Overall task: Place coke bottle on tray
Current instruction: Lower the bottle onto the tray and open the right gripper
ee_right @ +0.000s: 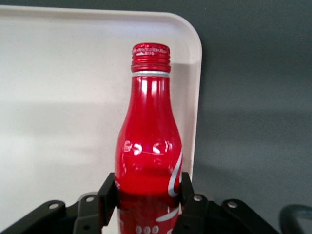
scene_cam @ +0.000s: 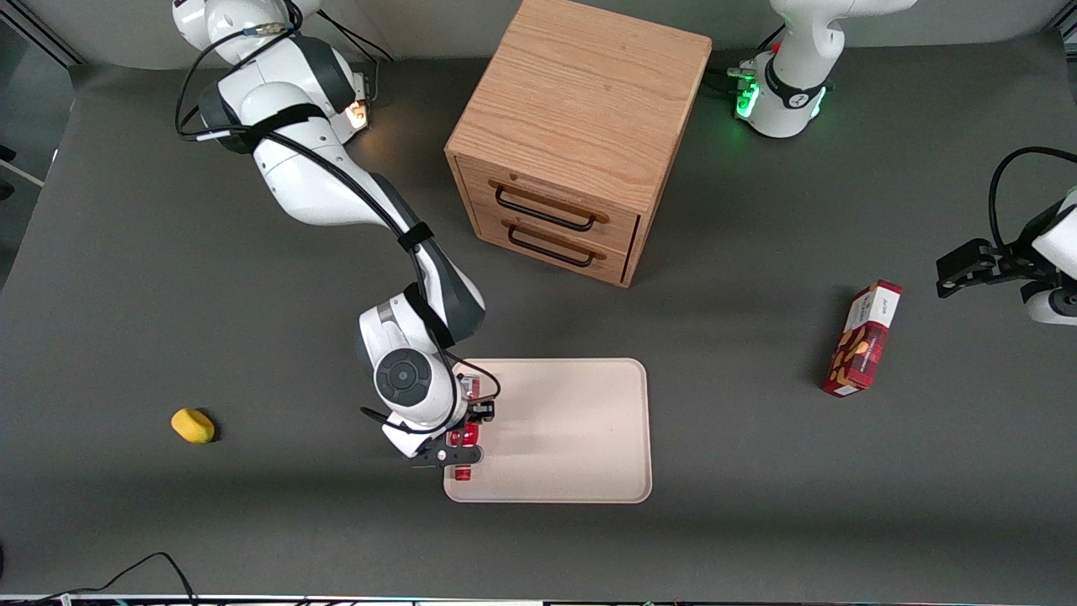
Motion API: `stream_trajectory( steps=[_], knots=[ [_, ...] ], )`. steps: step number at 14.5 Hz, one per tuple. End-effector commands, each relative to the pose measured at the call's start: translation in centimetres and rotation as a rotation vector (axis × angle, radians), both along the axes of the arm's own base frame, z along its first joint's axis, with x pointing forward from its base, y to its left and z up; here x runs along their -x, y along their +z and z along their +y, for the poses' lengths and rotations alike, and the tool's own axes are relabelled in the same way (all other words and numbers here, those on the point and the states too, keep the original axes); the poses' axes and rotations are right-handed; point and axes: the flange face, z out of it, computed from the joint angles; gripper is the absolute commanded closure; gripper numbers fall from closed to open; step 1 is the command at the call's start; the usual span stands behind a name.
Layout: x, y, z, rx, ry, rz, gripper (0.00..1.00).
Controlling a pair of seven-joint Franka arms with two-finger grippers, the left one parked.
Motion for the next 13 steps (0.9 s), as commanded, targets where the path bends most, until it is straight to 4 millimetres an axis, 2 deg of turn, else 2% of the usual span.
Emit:
stream_trajectory(
  steps=[1,2,3,4,13],
  knots=[
    [-0.54,-0.05,0.38,-0.008,0.007,-0.028,1.00],
    [-0.47,-0.40,0.33,-0.007,0.006,-0.028,0.96],
    [-0.46,-0.50,0.33,-0.007,0.009,-0.030,0.52],
    [-0.40,-0.56,0.41,-0.005,0.012,-0.031,0.01],
    [-0.44,-0.57,0.30,-0.004,0.011,-0.030,0.00]
  ],
)
